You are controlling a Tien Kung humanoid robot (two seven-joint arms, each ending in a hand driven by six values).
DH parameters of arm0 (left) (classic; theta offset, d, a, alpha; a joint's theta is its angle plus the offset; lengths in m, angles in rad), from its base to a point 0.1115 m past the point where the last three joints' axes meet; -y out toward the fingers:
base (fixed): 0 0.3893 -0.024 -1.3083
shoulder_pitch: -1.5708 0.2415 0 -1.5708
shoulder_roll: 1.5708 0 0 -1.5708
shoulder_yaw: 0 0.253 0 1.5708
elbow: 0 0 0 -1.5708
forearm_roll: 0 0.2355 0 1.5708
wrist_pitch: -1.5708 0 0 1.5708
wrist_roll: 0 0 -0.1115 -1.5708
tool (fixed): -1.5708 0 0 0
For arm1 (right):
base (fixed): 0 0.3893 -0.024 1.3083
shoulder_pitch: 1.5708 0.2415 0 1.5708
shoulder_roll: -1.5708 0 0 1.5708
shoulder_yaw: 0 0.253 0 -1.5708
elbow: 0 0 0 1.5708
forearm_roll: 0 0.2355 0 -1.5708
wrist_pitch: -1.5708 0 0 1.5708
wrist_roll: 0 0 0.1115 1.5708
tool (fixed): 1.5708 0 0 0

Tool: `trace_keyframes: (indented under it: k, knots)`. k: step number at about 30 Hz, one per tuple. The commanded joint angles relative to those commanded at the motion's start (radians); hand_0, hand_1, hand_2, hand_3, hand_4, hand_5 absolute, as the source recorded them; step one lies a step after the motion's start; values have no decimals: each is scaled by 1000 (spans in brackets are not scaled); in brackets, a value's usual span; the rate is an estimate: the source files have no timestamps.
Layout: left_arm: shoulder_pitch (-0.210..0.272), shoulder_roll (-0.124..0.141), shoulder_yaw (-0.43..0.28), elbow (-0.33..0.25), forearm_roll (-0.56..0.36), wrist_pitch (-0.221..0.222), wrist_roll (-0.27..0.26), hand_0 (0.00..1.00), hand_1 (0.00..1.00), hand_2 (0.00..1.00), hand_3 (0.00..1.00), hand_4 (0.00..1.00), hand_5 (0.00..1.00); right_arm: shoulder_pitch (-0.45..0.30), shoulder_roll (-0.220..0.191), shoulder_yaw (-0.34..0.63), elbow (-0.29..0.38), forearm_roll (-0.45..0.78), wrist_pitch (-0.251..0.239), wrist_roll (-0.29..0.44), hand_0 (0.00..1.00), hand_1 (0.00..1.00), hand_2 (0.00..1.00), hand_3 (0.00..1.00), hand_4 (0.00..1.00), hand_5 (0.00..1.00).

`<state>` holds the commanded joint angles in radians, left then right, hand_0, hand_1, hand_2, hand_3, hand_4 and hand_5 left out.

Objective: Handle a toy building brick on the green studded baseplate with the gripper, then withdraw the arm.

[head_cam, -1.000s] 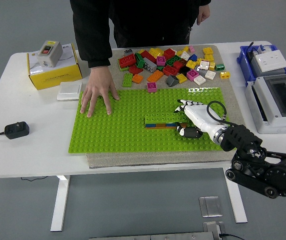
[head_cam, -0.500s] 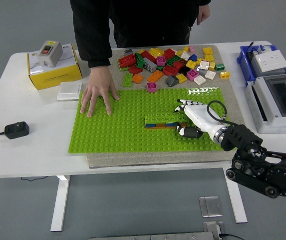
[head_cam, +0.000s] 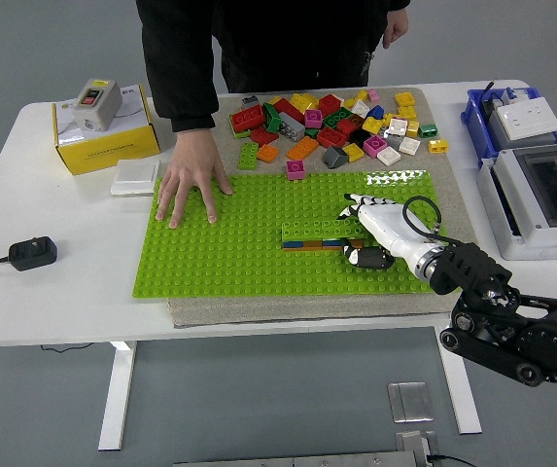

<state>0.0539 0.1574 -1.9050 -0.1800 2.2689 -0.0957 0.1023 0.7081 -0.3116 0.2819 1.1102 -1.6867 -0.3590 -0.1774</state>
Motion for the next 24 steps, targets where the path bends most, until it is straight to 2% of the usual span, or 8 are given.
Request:
trace_keyframes:
  k: [24]
  knots:
    - [3, -1, -3, 0, 0, -6, -2, 660, 651, 582, 665, 263, 774, -2, 1, -1, 0, 2, 3, 0, 930, 988, 998, 635, 540, 383]
